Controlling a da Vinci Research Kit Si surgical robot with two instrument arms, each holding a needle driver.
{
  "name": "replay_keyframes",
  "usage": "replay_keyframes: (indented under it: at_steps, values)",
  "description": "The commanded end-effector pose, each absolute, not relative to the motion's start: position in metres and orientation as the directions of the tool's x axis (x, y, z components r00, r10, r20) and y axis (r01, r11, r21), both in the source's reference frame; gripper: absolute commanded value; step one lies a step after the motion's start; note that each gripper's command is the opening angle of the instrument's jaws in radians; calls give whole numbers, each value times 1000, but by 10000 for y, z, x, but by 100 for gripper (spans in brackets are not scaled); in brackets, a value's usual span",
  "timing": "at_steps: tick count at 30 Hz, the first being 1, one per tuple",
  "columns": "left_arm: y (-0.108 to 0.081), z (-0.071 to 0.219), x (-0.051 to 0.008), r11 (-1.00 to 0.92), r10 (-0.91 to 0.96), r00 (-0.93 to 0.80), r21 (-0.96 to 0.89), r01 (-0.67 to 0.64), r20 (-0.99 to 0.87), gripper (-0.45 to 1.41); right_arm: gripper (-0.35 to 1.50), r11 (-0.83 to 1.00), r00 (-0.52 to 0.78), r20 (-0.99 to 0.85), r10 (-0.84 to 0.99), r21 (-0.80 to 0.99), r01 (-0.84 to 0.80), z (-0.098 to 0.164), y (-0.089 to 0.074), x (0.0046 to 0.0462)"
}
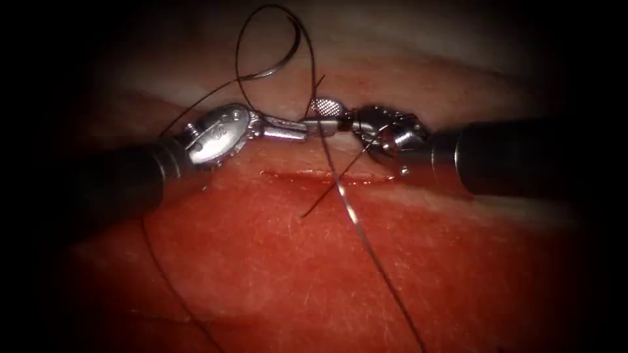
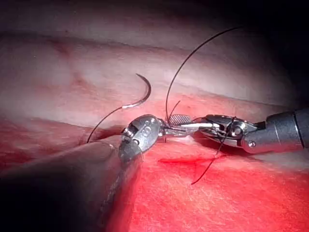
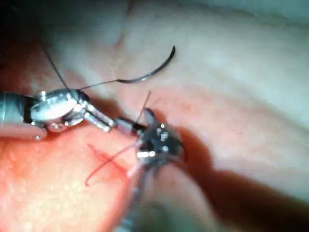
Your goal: Wound Closure
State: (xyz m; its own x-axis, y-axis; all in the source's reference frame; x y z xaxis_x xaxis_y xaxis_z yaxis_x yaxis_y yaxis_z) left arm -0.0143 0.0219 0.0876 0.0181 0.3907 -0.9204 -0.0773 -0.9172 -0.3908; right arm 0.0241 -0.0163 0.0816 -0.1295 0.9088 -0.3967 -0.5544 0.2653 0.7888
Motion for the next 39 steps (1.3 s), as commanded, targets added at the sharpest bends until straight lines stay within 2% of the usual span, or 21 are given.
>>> replay_keyframes:
  at_steps: [1,17,28,30,31,32,33,39]
  values:
    - [222,883,-148,-918,389,19,-389,-78,-921,-45,94,261,-134,-393,910,792,-552,821,-160,250]
    - [230,894,-146,-917,390,16,-390,-84,-921,-45,94,243,-146,-387,910,786,-568,833,-147,252]
    - [229,892,-142,-915,395,17,-395,-81,-918,-45,93,236,-154,-382,911,790,-566,830,-140,269]
    - [228,892,-140,-915,396,15,-395,-83,-918,-45,74,236,-154,-383,911,790,-566,831,-140,269]
    - [228,892,-140,-915,396,15,-396,-83,-918,-45,44,236,-154,-383,911,789,-567,831,-140,269]
    - [228,892,-140,-915,396,15,-396,-83,-918,-45,-23,236,-154,-383,911,789,-567,831,-140,269]
    - [229,892,-139,-915,396,15,-396,-82,-918,-45,-35,237,-153,-383,911,790,-565,831,-141,269]
    - [231,890,-134,-913,400,13,-399,-85,-917,-45,-35,231,-166,-390,906,784,-576,824,-149,270]
